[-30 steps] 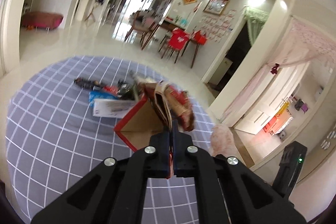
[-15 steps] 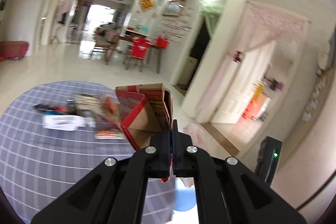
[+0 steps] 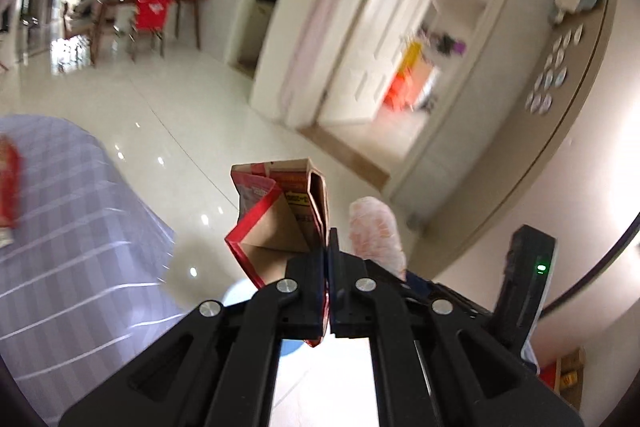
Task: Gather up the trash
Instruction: 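Carry both held bags over the blue bucket and open both grippers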
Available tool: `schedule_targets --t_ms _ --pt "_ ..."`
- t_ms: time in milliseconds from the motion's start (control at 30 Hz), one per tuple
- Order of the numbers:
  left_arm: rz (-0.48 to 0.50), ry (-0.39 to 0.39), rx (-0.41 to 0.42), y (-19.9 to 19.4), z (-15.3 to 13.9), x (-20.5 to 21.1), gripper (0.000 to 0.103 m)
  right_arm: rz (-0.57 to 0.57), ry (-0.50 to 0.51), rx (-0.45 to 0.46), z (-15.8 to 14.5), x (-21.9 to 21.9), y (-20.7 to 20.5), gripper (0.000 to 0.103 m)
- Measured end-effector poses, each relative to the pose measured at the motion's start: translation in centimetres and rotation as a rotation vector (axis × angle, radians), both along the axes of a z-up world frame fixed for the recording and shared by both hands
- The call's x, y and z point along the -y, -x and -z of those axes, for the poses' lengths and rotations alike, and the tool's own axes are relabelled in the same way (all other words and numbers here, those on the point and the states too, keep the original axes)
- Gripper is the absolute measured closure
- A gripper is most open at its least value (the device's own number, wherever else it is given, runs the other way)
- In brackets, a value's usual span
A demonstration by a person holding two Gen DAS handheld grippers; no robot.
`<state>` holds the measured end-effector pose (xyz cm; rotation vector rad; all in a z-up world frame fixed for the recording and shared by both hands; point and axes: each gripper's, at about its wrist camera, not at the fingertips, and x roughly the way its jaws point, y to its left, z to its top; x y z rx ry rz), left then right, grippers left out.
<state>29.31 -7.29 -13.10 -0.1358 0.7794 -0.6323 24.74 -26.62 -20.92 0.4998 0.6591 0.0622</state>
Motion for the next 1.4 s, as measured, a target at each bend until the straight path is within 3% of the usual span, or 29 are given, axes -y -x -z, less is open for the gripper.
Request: schedule_targets --t_ms 267,333,367,400,500,667,1000,1067,1100,1133,1200,1400 --pt "0.129 -0.07 -0.189 -7.3 8.9 6.9 0.096 0.129 -0.013 -0.119 6.6 5.1 -0.8 0.067" --pt "0.117 -0.127 -0.228 -9.0 11.0 7.9 0.07 0.142 -0.015 -0.137 7.8 5.8 -0.8 0.067" --pt "0.105 -0.153 -0.233 -9.5 11.6 8.1 0.046 0.147 -0.016 -0.147 8.4 6.1 -0.6 0.067" --pt "0.079 -0.19 -0.242 -10.1 12.4 8.4 0.036 0.15 -0.017 -0.155 9.0 6.3 -0.5 0.067" --pt "0.064 -0.203 -0.297 -11.2 14.3 8.5 0.036 0.151 -0.022 -0.182 9.9 6.4 -1.1 0.067" --pt "0.032 -0.238 -0.261 -10.8 14.8 7.0 0.036 0.131 -0.028 -0.2 10.2 5.3 -1.8 0.067" --pt "-0.044 -0.234 -0.207 -9.6 12.2 3.8 0.034 0.087 -0.02 -0.168 8.9 4.0 -3.4 0.065" --pt "-0.067 -0.238 -0.186 -9.5 11.7 3.1 0.032 0.086 -0.01 -0.153 8.6 3.7 -4.0 0.062" --pt "-0.079 -0.24 -0.173 -9.2 11.3 2.8 0.03 0.088 -0.005 -0.142 8.5 3.6 -4.2 0.054" --pt "-0.087 -0.242 -0.162 -9.3 11.0 2.6 0.03 0.092 0.0 -0.133 8.6 3.6 -4.3 0.038" --pt "-0.101 -0.239 -0.142 -9.0 10.2 2.0 0.029 0.124 0.026 -0.138 8.7 3.4 -4.6 0.027" --pt "-0.109 -0.225 -0.113 -8.0 8.0 0.8 0.028 0.118 0.024 -0.146 7.8 2.9 -4.4 0.027"
